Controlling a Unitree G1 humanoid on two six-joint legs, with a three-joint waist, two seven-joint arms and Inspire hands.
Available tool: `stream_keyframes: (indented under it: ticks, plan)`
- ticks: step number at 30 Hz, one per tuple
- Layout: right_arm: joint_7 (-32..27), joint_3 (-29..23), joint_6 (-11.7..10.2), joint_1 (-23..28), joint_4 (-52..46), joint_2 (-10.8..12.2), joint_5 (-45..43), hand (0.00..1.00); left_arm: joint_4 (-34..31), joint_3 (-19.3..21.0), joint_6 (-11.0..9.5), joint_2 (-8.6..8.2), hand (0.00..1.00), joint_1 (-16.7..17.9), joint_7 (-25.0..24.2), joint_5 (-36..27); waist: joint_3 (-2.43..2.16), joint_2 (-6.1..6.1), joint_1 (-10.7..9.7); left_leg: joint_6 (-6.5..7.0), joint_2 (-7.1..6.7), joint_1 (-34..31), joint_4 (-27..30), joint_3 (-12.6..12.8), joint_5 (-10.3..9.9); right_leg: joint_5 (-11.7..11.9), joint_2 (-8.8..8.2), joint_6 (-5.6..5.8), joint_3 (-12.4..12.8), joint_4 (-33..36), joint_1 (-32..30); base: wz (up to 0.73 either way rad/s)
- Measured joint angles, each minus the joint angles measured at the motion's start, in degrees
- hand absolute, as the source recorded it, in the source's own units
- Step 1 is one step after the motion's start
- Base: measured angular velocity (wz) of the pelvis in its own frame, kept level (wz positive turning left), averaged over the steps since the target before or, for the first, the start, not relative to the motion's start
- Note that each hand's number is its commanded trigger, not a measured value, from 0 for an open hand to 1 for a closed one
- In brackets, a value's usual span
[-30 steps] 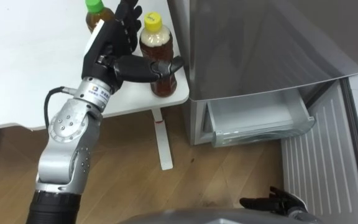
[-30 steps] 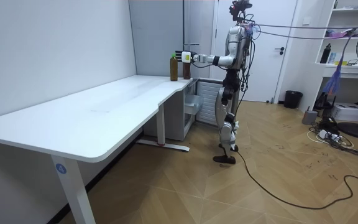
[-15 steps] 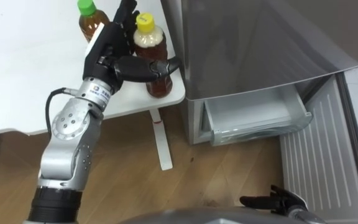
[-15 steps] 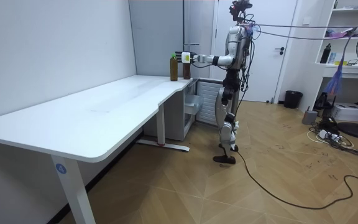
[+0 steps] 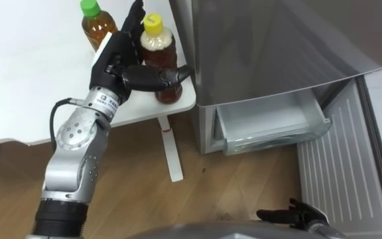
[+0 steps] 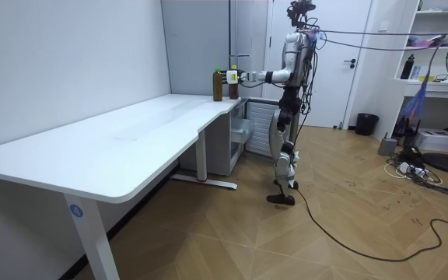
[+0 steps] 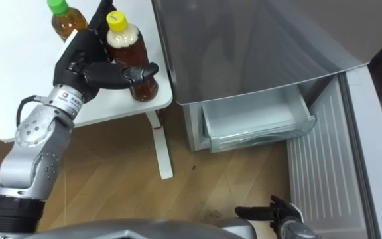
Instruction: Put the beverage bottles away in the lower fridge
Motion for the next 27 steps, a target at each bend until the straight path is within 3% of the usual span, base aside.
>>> stream_keyframes:
  ticks: [6,20,27]
  plan:
    - [0.01,-0.43,-0.05,0.40,-0.12,0.00,-0.24,0.00,0.18,0.22,0.01,0.08,1.00,-0.01,-0.57,0.02,-0.39,-0.13,0.01,0.00,0.00,0.02,0.04,0.07,0.00,-0.05,0.03,-0.10,0.17,0.01,-0.04,0.00]
    - [-1.86,-0.42,0.05,0.19,0.14,-0.08,-1.99,0.00,2.15,-0.13,2.59,0.36,1.00,0.00,0.26,0.01,-0.14,0.17,-1.16,-0.01,0.04,-0.15,-0.07,-0.03,-0.01,-0.02,0.06,-0.14,0.06,0.01,-0.17,0.00]
    - [-1.94,-0.39,0.67,0.17,0.30,-0.39,-2.13,0.00,2.14,-0.49,2.73,0.24,1.00,-0.01,0.40,0.10,-0.02,0.67,-1.38,-0.01,0.11,-0.17,-0.04,-0.02,-0.01,0.00,0.04,-0.18,0.06,0.05,-0.22,0.00]
